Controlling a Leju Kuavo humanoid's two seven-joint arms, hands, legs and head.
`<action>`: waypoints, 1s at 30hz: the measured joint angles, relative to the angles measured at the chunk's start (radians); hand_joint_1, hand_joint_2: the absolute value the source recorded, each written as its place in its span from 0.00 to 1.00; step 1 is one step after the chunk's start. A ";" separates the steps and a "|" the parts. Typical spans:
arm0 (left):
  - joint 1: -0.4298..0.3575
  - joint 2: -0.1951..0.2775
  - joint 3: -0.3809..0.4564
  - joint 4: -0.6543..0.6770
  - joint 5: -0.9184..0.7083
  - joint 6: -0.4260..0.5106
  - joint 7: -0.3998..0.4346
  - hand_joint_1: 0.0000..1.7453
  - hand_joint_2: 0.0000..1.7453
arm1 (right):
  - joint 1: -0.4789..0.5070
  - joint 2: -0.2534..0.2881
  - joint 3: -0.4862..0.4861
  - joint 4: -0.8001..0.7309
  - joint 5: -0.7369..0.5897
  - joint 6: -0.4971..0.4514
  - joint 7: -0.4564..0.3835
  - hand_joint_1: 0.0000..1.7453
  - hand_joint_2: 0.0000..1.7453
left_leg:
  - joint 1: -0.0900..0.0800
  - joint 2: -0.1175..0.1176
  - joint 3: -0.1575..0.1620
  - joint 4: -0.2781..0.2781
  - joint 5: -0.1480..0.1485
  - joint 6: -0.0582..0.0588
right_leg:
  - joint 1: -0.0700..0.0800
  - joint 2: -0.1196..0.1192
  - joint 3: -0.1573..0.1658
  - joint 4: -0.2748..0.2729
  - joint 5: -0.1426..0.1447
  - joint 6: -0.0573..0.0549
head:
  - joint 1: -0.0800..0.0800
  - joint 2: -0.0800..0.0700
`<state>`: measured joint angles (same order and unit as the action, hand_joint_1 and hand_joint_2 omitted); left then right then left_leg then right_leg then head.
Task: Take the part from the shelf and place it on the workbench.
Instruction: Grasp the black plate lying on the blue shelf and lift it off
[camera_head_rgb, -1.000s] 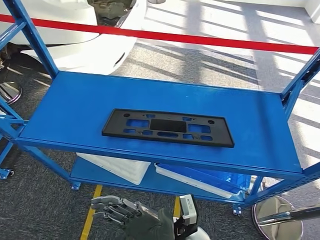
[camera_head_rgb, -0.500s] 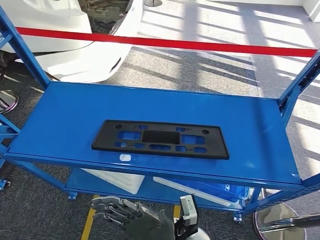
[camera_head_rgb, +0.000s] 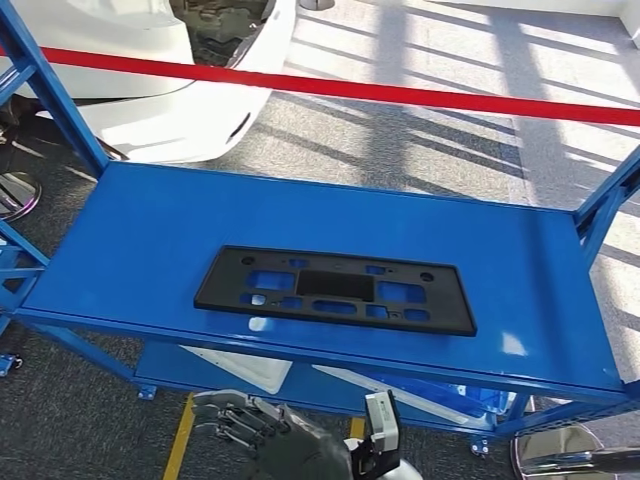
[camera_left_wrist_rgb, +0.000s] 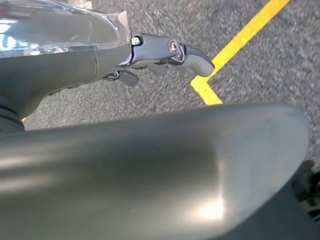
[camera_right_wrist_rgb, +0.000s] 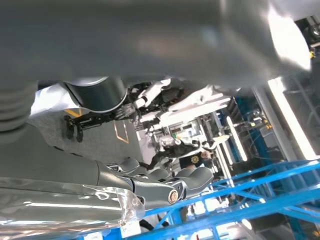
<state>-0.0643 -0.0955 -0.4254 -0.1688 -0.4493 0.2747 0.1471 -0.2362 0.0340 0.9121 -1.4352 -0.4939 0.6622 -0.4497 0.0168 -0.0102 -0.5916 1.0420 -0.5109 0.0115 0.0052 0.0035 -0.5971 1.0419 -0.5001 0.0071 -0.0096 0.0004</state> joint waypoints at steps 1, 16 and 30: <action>0.000 0.000 0.000 0.000 0.000 0.002 -0.001 0.00 0.00 | 0.002 0.000 -0.001 0.000 0.000 -0.002 -0.003 0.00 1.00 | 0.000 0.000 0.000 -0.002 0.000 -0.005 | 0.003 0.001 0.003 -0.008 -0.003 -0.004 | 0.000 0.000; -0.002 0.029 0.004 0.000 0.000 0.027 -0.031 0.00 0.00 | 0.019 -0.009 -0.041 -0.007 0.306 -0.387 -0.038 0.00 1.00 | 0.004 0.004 0.001 -0.002 0.001 -0.028 | -0.001 0.003 0.016 -0.024 -0.004 -0.010 | -0.001 0.000; 0.000 0.057 0.039 0.000 0.000 0.042 -0.047 0.00 0.00 | 0.002 -0.001 -0.053 -0.025 0.972 -1.073 0.033 0.00 1.00 | 0.001 -0.001 0.013 -0.009 -0.001 0.000 | -0.002 0.001 -0.008 0.018 0.001 0.001 | 0.001 0.000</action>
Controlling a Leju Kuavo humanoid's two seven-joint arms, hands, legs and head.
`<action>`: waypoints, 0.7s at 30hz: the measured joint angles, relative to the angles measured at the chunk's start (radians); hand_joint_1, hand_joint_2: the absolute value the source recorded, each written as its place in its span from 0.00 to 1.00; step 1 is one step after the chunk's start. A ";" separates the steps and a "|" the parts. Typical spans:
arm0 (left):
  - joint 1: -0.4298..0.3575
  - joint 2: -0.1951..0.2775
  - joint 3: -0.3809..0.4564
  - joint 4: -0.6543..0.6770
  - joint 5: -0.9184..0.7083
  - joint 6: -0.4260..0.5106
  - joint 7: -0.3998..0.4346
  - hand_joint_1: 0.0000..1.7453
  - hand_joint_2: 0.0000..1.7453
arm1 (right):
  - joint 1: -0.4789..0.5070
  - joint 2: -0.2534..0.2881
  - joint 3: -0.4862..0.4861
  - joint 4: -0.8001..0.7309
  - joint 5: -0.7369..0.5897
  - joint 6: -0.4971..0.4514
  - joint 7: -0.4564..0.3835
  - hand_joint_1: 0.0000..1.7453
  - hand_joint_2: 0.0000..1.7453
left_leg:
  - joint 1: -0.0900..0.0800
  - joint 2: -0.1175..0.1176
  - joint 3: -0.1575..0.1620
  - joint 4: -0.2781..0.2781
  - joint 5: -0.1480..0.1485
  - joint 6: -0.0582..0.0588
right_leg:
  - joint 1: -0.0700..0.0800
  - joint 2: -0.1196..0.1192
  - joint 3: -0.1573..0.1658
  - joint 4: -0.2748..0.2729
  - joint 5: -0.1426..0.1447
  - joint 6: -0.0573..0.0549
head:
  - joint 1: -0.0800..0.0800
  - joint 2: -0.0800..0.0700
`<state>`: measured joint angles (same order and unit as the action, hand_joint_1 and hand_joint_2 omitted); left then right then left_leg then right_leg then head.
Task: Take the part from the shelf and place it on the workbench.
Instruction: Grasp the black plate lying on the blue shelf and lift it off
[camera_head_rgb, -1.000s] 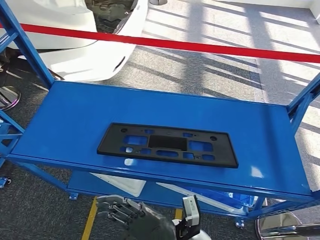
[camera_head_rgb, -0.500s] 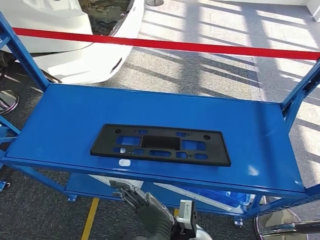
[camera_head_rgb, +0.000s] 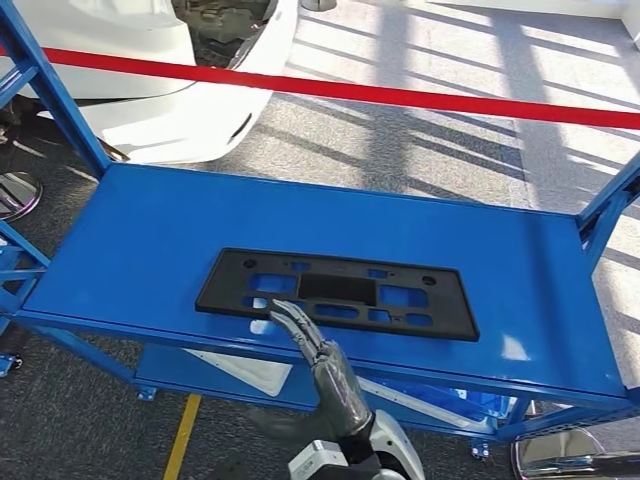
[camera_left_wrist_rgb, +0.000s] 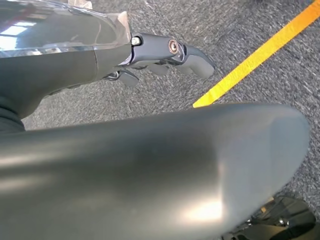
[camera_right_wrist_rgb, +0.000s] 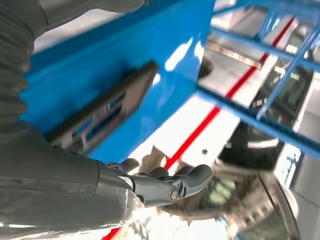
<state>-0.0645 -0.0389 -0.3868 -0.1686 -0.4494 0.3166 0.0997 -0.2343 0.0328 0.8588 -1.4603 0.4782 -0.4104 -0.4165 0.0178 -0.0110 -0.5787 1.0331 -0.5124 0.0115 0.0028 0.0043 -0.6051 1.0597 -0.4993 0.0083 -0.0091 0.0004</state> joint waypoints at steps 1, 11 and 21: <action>-0.001 0.001 0.000 0.000 0.000 -0.002 0.005 0.00 0.00 | -0.001 0.001 0.000 0.002 0.040 -0.037 0.010 0.00 1.00 | -0.001 0.000 -0.001 0.000 -0.001 -0.004 | 0.002 0.000 0.011 -0.026 0.004 -0.005 | 0.000 0.000; -0.020 0.033 0.000 0.000 0.000 -0.003 0.028 0.00 0.00 | -0.003 0.010 -0.007 0.044 0.317 -0.227 0.114 0.00 1.00 | 0.001 0.003 -0.115 0.260 -0.120 -0.035 | -0.001 -0.003 0.021 -0.053 0.006 -0.029 | -0.003 0.000; -0.050 0.046 -0.002 0.000 0.001 -0.016 0.032 0.00 0.00 | -0.064 -0.019 -0.014 0.097 0.535 -0.107 0.309 0.00 1.00 | 0.004 0.003 -0.004 -0.002 0.006 -0.006 | 0.002 0.000 -0.003 0.004 -0.028 0.004 | 0.000 0.000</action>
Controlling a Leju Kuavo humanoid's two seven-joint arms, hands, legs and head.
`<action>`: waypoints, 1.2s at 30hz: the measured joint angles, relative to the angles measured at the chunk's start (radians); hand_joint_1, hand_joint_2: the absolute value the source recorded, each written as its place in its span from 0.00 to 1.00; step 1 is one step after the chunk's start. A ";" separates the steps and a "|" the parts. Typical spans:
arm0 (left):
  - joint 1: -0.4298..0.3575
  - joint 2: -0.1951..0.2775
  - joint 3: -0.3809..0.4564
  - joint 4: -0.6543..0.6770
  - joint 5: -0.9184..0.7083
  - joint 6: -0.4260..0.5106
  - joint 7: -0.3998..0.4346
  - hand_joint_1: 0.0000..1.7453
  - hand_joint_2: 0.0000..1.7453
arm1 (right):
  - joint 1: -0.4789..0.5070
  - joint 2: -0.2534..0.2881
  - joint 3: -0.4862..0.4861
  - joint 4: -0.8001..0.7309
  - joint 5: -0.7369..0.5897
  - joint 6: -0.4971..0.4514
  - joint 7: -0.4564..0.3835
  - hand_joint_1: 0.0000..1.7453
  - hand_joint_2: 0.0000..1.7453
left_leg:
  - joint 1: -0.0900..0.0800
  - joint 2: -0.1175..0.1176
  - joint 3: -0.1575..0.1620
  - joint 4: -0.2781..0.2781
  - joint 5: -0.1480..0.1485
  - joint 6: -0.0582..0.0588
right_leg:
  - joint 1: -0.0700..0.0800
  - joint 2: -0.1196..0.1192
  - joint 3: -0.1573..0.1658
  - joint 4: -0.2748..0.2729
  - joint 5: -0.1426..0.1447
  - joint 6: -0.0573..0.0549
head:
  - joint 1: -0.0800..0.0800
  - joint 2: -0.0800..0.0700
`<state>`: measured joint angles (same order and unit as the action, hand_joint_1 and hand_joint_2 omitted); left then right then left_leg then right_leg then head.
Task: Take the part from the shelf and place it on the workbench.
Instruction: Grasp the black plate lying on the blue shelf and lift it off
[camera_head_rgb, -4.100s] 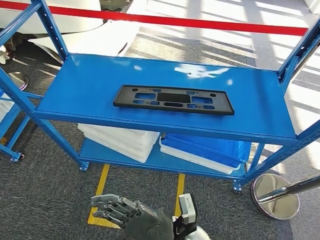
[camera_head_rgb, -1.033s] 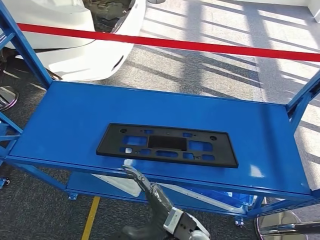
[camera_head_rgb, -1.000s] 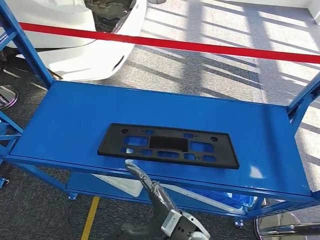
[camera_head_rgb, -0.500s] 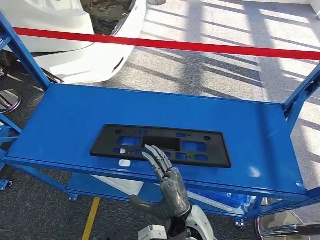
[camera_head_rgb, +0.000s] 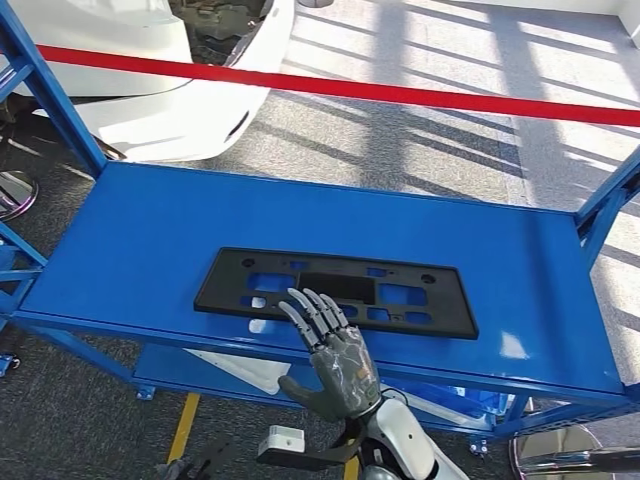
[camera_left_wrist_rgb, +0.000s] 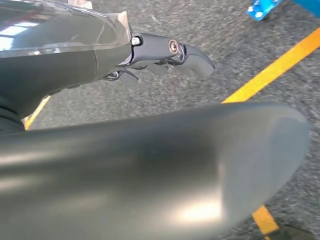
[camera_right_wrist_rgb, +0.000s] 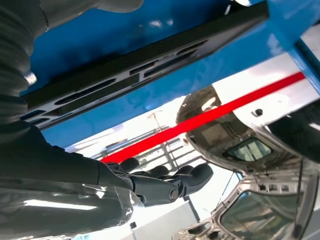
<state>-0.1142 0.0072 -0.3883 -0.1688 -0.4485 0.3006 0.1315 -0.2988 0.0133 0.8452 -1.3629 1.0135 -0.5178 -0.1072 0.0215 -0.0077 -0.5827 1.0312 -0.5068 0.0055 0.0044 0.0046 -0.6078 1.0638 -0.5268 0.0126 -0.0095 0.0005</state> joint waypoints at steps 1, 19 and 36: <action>-0.002 0.000 0.000 0.000 0.000 0.000 -0.002 0.00 0.00 | -0.008 -0.004 -0.001 0.004 0.011 0.009 0.012 0.00 1.00 | 0.001 0.000 0.001 -0.001 0.000 0.004 | -0.002 0.000 -0.021 0.048 -0.027 0.006 | 0.000 0.000; 0.011 0.011 0.003 0.000 -0.001 0.004 -0.017 0.00 0.00 | -0.084 -0.037 -0.028 0.063 0.198 0.080 0.157 0.00 1.00 | -0.005 -0.001 -0.104 0.242 -0.135 -0.024 | -0.001 -0.003 0.009 -0.060 0.049 -0.037 | -0.002 0.000; 0.015 0.025 0.017 0.000 -0.001 0.025 -0.052 0.00 0.00 | -0.132 -0.067 -0.052 0.117 0.123 0.270 0.170 0.00 1.00 | 0.000 0.000 -0.005 -0.001 0.003 0.010 | -0.006 -0.001 -0.127 0.241 -0.088 0.014 | 0.001 0.000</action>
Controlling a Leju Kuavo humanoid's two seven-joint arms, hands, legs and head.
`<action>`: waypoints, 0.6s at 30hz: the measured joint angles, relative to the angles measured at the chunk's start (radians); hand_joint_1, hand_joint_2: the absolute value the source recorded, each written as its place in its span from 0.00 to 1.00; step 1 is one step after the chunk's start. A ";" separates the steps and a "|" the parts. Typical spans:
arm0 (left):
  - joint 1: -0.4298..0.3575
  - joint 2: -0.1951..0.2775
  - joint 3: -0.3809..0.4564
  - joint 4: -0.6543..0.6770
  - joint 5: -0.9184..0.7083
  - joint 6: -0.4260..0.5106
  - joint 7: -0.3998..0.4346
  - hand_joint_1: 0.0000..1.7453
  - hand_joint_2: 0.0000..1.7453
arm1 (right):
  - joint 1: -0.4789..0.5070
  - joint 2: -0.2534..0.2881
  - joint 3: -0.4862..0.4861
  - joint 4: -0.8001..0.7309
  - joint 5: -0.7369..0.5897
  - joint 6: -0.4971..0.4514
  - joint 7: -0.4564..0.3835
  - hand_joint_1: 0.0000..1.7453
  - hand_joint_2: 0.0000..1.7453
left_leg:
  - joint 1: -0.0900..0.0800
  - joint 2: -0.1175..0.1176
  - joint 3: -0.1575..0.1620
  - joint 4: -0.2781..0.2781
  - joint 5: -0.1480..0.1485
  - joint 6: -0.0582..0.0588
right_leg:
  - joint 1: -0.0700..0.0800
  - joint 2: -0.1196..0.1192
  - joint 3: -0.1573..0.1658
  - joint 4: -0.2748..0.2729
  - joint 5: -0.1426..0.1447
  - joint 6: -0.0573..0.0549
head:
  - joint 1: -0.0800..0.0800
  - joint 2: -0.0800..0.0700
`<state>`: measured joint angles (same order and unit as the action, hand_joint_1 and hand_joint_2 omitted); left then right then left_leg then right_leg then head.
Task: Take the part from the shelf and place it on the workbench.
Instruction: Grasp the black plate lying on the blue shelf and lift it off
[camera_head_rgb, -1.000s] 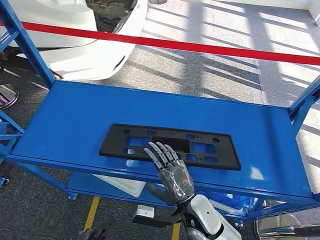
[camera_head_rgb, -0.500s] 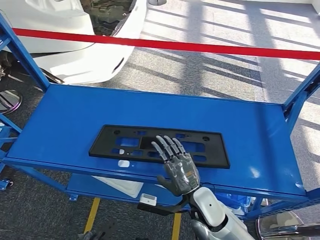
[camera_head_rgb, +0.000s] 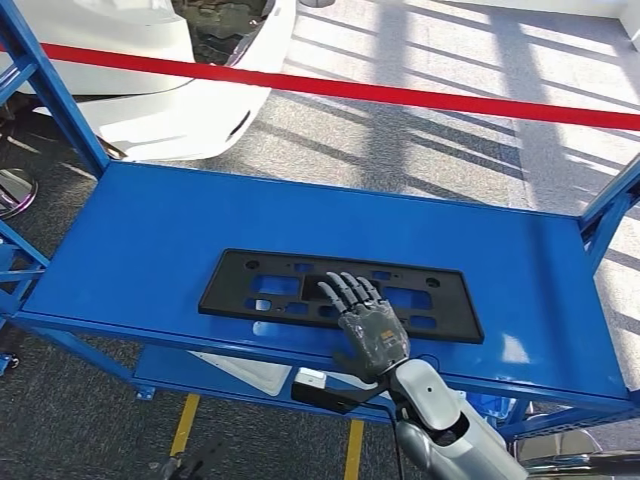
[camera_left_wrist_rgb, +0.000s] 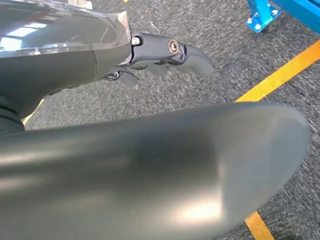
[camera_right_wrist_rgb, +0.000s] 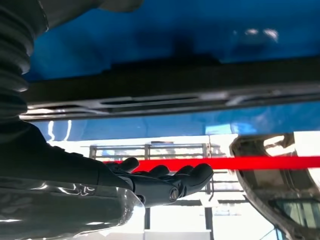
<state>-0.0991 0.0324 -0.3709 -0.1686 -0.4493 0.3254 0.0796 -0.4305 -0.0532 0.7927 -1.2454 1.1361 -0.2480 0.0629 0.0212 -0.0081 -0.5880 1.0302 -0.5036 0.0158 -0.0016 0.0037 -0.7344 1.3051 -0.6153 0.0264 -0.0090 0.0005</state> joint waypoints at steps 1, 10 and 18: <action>0.000 0.000 0.003 0.000 0.000 0.001 -0.001 0.00 0.00 | -0.002 -0.003 0.000 0.006 -0.002 0.008 0.001 0.00 1.00 | 0.000 -0.001 0.001 0.000 -0.001 0.001 | 0.000 0.000 0.000 -0.005 0.015 -0.001 | 0.000 0.000; 0.011 0.002 0.018 0.000 0.000 0.002 -0.011 0.00 0.00 | -0.033 -0.010 0.000 0.034 -0.002 0.030 0.017 0.75 1.00 | -0.003 -0.001 0.007 0.003 -0.021 -0.028 | 0.005 0.001 0.127 -0.295 0.139 -0.039 | -0.002 0.000; 0.025 0.005 0.020 0.000 0.000 0.002 -0.016 0.00 0.00 | -0.035 -0.010 0.003 0.049 -0.003 0.031 0.020 1.00 1.00 | -0.001 0.000 -0.079 0.174 -0.060 -0.039 | 0.003 0.000 0.137 -0.301 0.138 -0.046 | -0.003 0.000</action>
<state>-0.0745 0.0373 -0.3511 -0.1686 -0.4494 0.3277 0.0636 -0.4656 -0.0632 0.7954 -1.1960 1.1328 -0.2168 0.0826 0.0201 -0.0079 -0.6670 1.2039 -0.5639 -0.0231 0.0011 0.0038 -0.5974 1.0046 -0.4769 -0.0197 -0.0118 0.0005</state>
